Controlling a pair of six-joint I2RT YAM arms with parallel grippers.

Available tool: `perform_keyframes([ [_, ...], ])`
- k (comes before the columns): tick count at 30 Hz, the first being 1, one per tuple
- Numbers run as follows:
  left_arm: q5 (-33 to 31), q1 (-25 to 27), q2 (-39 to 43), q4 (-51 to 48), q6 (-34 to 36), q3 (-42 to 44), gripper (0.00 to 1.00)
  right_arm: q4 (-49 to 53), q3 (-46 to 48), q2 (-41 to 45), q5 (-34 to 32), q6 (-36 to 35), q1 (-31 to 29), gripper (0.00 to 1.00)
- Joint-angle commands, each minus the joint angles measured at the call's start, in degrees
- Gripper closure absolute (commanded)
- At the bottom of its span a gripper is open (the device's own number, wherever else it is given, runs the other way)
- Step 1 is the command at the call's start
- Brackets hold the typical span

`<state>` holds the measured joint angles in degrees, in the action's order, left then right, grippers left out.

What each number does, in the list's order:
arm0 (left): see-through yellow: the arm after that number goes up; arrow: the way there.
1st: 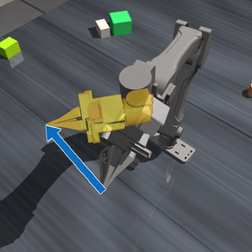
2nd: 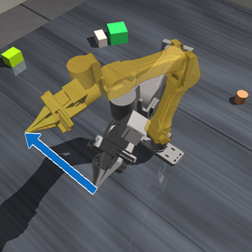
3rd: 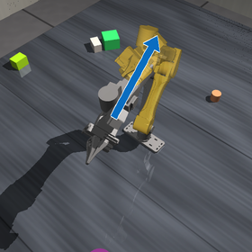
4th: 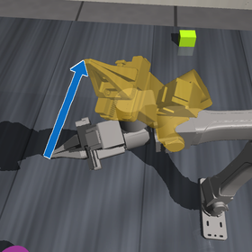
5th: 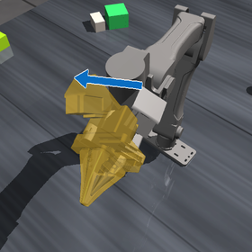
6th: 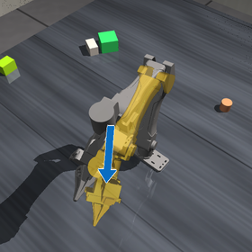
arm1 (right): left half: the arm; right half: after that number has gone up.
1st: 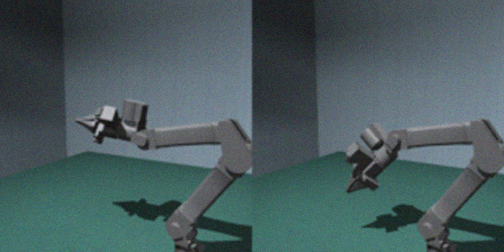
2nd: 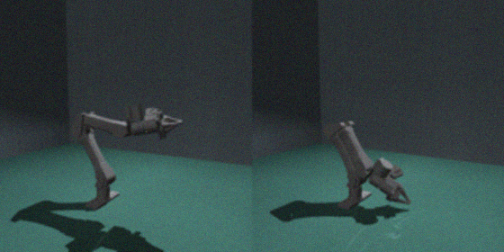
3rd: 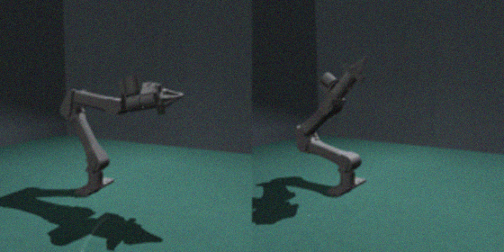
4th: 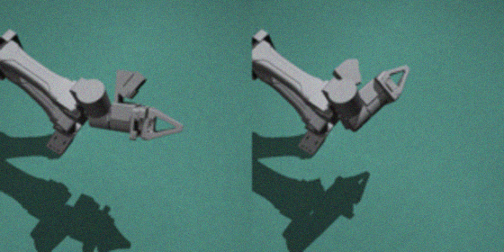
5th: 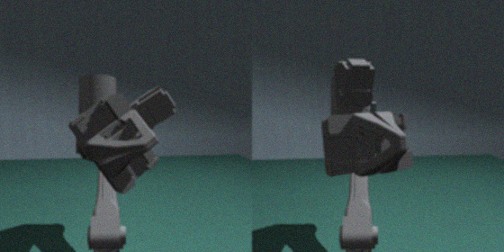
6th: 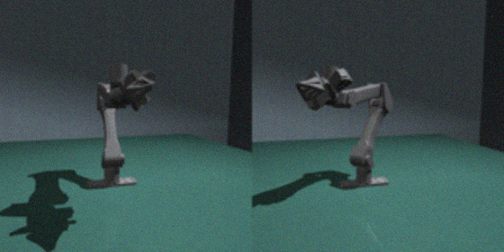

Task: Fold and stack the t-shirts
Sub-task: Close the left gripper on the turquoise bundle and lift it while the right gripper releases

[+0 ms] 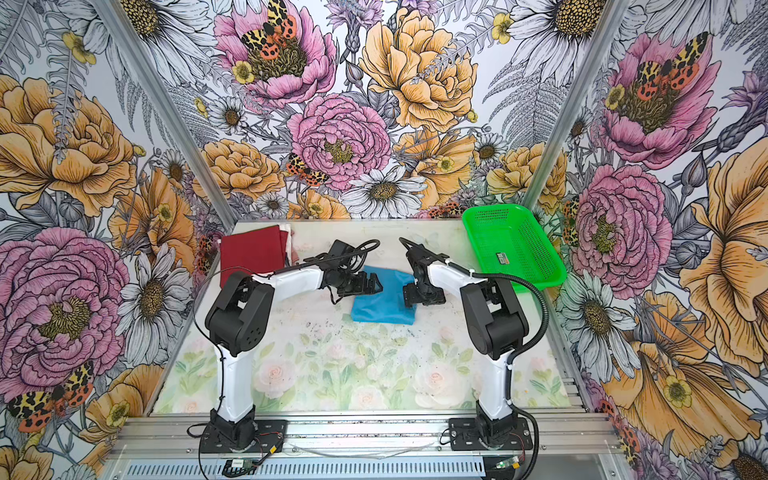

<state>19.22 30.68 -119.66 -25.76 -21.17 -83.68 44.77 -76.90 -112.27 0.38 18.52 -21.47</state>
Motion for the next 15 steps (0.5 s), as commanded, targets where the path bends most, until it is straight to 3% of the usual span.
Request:
perform_keyframes([
  [1,-5.99,2.54,-4.66,-9.45,0.14,-2.03,0.01,1.19,-1.06,-2.24,-1.11,-0.11,-0.59,0.17],
  [13,-10.84,9.28,-12.34,-15.94,-7.70,-5.40,0.01,0.93,-1.02,-2.12,0.31,-0.12,-0.85,0.17],
  [15,-10.98,9.97,-13.47,-15.81,-8.88,-5.67,0.09,0.74,-0.85,-2.17,0.50,0.08,-0.89,0.17],
])
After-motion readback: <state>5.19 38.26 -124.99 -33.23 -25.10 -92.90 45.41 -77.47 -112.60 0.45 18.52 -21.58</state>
